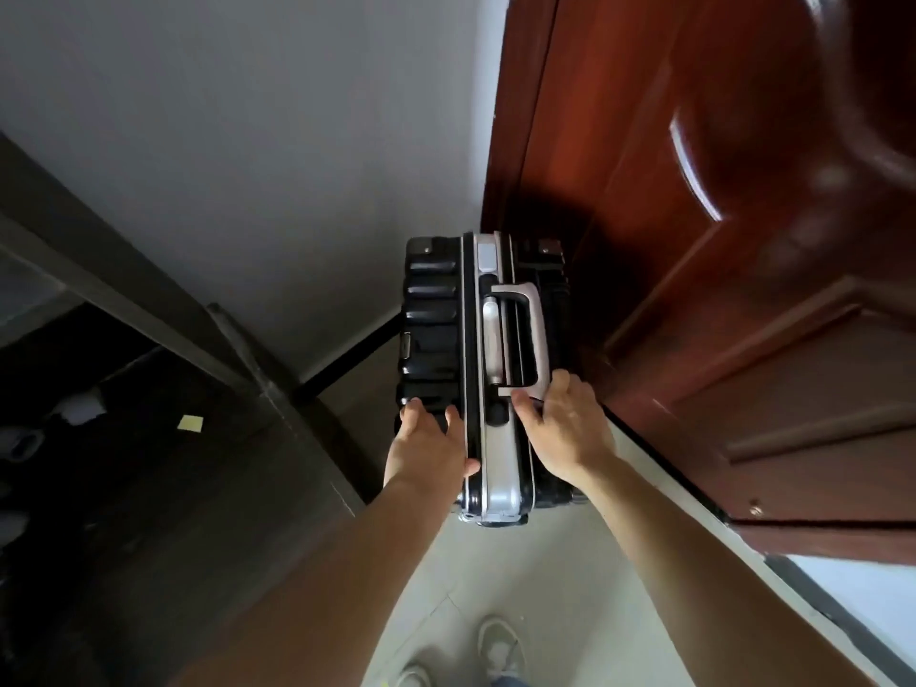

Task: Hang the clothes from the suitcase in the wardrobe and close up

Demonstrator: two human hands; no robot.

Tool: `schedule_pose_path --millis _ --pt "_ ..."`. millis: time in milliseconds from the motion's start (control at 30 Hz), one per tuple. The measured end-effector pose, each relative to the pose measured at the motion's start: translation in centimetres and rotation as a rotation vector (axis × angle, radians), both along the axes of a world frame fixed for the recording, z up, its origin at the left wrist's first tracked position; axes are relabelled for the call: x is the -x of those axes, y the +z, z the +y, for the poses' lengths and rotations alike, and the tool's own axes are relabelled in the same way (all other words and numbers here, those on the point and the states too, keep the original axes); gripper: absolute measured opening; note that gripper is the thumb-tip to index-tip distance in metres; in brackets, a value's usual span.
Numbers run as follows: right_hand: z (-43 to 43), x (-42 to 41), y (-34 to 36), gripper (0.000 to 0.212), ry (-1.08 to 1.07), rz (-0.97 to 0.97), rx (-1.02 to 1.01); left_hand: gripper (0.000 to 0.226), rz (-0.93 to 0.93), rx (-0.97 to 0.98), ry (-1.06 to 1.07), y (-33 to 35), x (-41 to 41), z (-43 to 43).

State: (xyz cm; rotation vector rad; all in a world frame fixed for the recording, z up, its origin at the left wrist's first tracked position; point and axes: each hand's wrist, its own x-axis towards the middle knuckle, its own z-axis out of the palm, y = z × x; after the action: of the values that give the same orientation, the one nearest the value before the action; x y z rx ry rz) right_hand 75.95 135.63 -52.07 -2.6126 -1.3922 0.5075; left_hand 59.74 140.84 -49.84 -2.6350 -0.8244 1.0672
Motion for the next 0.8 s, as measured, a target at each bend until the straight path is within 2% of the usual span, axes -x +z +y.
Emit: schedule_pose_path --millis 67,167,333,633,800 --pt "-0.1 0.9 -0.2 0.071 0.146 0.023 -0.063 0.063 0.029 -0.032 0.000 0.5 0.4 1.1" --pt "0.2 1.9 -0.6 0.086 0.344 0.099 -0.010 0.061 0.042 -0.035 0.033 1.2 1.0 2.1" --pt "4.9 1.9 -0.4 0.082 0.593 0.099 0.071 0.066 0.035 -0.096 0.298 -0.2 2.4 3.8" --pt "11.3 4.2 0.6 0.082 0.719 0.038 0.315 0.073 -0.137 -0.078 0.617 0.2 4.7 6.0" --pt "10.8 4.7 1.4 0.077 0.656 -0.015 0.377 0.072 -0.239 0.017 0.708 0.0 6.4 5.1"
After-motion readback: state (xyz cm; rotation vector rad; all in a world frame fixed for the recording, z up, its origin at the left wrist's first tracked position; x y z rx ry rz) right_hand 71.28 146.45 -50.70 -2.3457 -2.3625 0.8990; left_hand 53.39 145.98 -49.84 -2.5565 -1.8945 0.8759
